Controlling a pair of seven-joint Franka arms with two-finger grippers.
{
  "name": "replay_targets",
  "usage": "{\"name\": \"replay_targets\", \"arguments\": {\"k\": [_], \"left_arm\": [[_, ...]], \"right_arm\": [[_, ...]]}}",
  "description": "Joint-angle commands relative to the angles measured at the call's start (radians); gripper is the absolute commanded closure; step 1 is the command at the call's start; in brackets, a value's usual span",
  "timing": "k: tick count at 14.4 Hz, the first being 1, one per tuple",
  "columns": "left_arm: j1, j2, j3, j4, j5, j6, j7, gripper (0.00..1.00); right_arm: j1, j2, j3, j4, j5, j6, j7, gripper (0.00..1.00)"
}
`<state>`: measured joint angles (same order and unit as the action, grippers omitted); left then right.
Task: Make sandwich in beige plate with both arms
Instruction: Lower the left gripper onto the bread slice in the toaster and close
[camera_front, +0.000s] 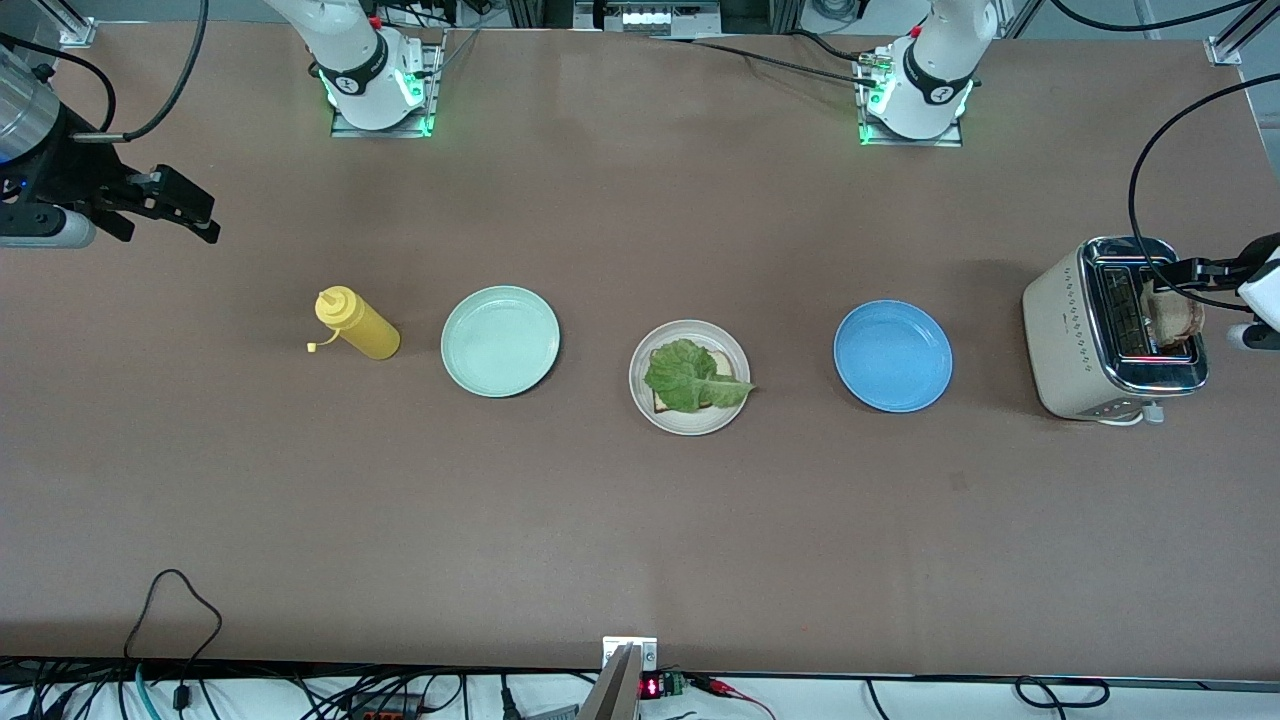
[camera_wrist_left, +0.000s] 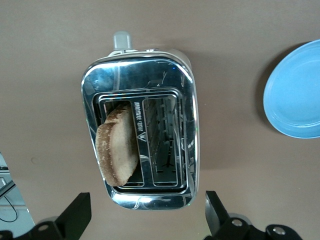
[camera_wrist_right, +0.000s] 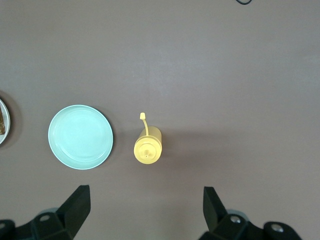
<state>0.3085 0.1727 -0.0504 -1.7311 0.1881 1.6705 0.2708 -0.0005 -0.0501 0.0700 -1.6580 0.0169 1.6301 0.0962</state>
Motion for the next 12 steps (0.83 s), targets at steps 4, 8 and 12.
{"name": "replay_targets", "arguments": {"k": [4,8,12], "left_arm": [[0.024,0.01,-0.009,-0.007,0.022,0.034,0.024,0.0],[0.04,0.024,-0.013,-0.013,0.047,0.067,0.034,0.0],[0.066,0.045,-0.014,-0.045,0.047,0.107,0.063,0.0]], "right_arm": [[-0.012,0.003,0.008,0.017,-0.018,-0.032,0.008,0.0],[-0.019,0.001,0.008,0.017,-0.029,-0.033,0.003,0.0],[-0.018,-0.004,0.008,0.011,-0.038,-0.046,0.013,0.0]]}}
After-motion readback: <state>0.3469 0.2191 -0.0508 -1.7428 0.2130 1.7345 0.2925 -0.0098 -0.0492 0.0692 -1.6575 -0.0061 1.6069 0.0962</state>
